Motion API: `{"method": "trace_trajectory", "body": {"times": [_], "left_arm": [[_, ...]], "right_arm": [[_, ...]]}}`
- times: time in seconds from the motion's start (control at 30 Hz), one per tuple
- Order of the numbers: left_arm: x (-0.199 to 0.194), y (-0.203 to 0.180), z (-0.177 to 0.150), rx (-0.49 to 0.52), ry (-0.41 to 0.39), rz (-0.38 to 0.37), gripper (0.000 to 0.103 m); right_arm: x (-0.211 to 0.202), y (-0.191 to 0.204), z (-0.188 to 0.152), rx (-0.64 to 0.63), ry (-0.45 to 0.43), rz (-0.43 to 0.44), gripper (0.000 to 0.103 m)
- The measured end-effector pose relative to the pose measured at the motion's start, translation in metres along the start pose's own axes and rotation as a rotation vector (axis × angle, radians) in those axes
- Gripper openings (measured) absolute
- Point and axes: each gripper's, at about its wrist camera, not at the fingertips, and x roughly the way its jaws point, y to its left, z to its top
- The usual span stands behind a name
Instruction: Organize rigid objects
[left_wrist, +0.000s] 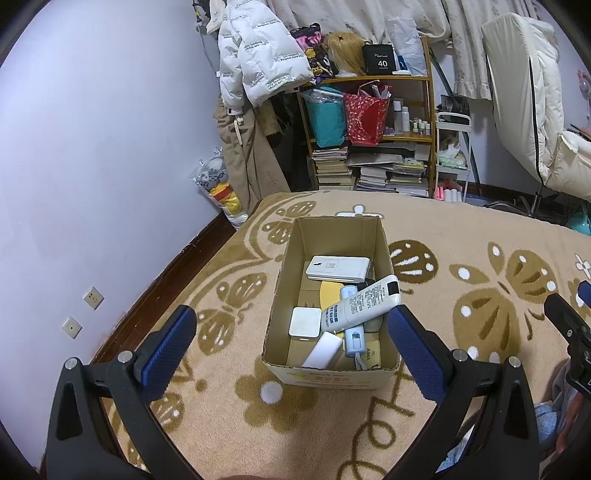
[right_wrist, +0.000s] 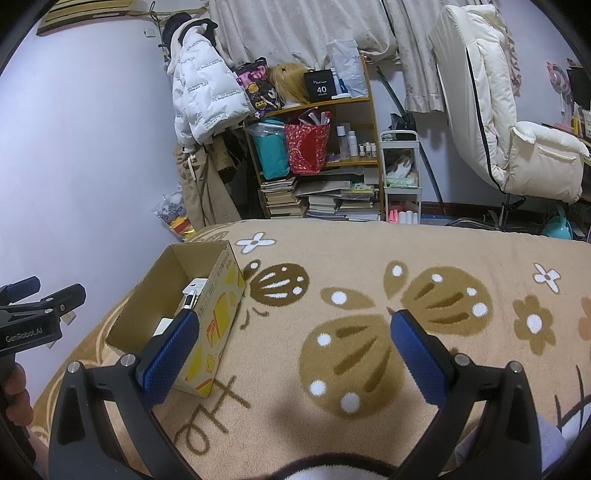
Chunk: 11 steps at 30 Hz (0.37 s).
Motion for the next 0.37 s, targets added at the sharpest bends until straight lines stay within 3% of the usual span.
{"method": "trace_trajectory", "body": {"times": [0.37], "left_arm": [[0.0023, -0.002, -0.0047, -0.003, 0.015, 0.004, 0.102]], "right_arm": [[0.0001, -0.0013, 0.0001, 0.002, 0.001, 0.0, 0.103]]}}
